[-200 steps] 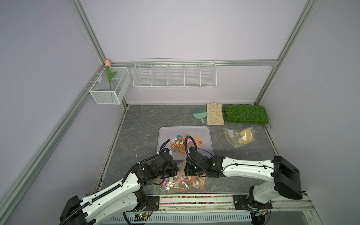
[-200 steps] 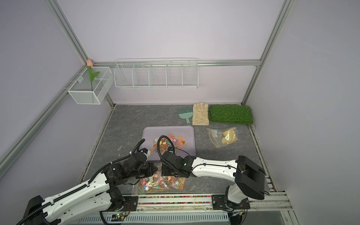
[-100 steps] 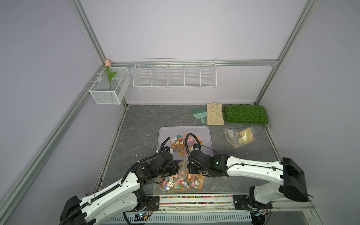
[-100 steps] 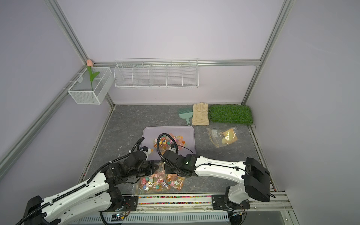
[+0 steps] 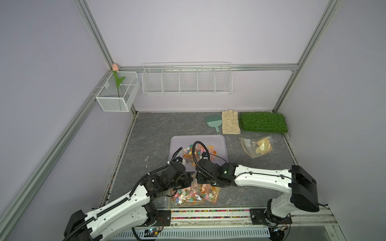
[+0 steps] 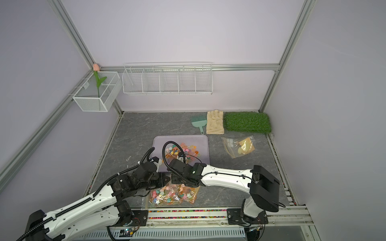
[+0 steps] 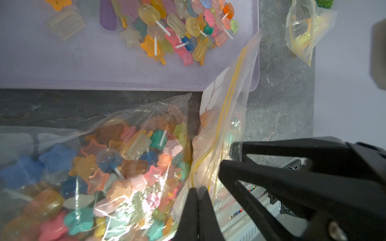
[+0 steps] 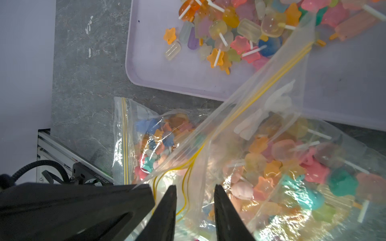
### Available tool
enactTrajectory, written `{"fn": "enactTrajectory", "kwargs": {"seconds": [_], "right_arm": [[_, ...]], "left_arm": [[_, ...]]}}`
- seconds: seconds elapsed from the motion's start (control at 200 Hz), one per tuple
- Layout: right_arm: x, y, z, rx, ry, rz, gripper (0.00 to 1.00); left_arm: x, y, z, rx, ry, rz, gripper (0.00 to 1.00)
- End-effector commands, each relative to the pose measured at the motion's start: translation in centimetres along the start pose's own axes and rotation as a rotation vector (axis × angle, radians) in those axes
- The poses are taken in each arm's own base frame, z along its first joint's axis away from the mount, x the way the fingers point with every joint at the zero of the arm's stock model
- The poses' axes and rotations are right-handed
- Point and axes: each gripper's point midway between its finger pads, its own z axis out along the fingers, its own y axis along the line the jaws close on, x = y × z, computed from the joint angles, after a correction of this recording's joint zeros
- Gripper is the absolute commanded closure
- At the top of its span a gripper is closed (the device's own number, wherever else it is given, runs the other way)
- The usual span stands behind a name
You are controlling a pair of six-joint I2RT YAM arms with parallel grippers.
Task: Pour candies out of the ziploc bag
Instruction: Open the ziploc bag at the center of the board.
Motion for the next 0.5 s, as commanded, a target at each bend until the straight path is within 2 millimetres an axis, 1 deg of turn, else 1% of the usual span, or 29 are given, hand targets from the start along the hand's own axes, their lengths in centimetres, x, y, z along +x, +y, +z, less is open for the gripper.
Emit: {"fn": "enactTrajectory", "kwargs": {"seconds": [0.0,0.15,0.275,0.37,0.42,0.495], "right_arm": [[0.3,-0.2,0.6,-0.009,0.006,0.018,0.67],[-0.1,0.0,1.3,-0.015,-0.006,0.013,0.7],[-0.8,-0.7,1.9,0.007,-0.024,0.025,0.82],[-1.2,-1.7,1.3,0.048,-0.051,0.029,0.9],[-1.4,-2.4,0.8,0.082,-0.066,0.034,0.93],[-1.3,-3.6,0.0,0.13,-0.073,0.042,0.93]], "left_arm": [[-0.5,-0.1,-0.4,0.0,-0.033,0.006,1.0],[-0.4,0.0,-0.3,-0.003,-0.029,0.005,1.0],[-0.4,0.0,-0.3,-0.006,-0.026,0.005,1.0],[-0.3,0.2,-0.5,-0.014,-0.027,0.004,1.0],[-0.3,0.5,-0.6,-0.022,-0.029,0.002,1.0],[-0.2,1.0,-0.8,-0.038,-0.037,-0.006,1.0]]}}
